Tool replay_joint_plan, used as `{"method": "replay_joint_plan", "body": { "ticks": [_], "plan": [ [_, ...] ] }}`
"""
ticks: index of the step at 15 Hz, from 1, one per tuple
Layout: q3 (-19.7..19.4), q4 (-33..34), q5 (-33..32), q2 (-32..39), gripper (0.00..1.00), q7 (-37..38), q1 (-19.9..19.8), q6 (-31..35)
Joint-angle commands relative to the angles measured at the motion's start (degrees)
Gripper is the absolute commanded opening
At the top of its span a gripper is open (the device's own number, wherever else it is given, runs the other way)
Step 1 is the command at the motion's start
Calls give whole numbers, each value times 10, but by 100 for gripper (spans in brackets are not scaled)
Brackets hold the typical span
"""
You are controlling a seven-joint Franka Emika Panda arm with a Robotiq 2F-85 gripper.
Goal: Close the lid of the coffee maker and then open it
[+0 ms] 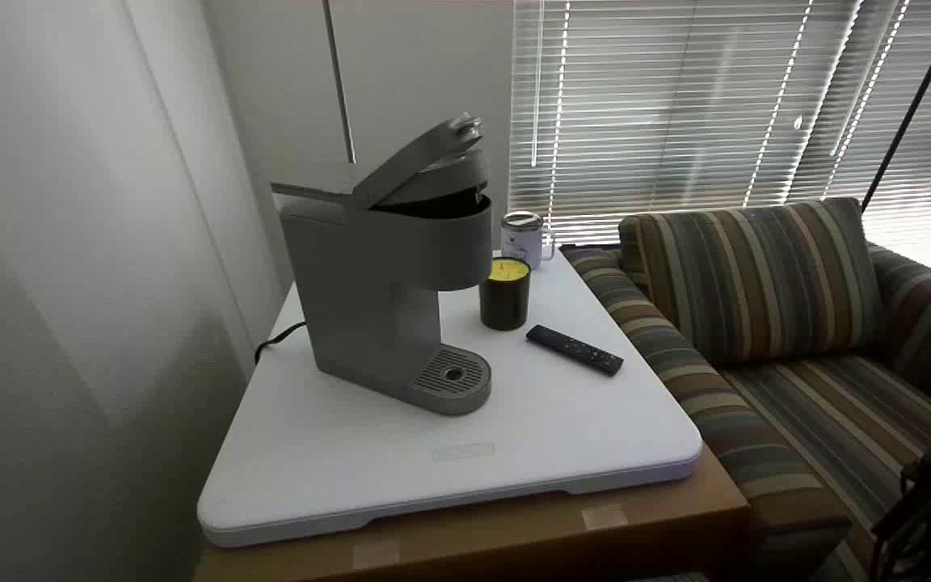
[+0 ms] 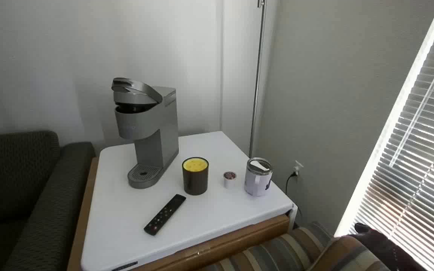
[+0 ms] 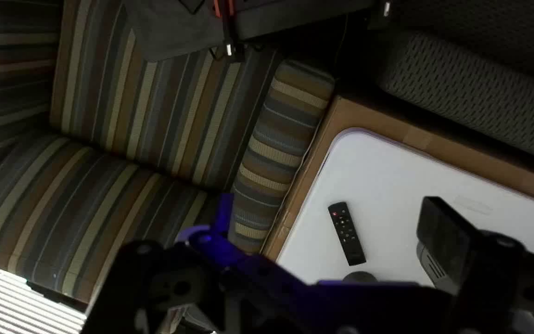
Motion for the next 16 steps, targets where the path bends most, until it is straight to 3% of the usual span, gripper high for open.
{"method": "replay_joint_plan", "body": {
  "ticks": [1,6,16],
  "plan": [
    [-1,2,-1,1,100,1,2,-1],
    [1,6,2,15,100,14,-3,11],
    [22,70,-5,146,100,7,15,64]
  ]
}}
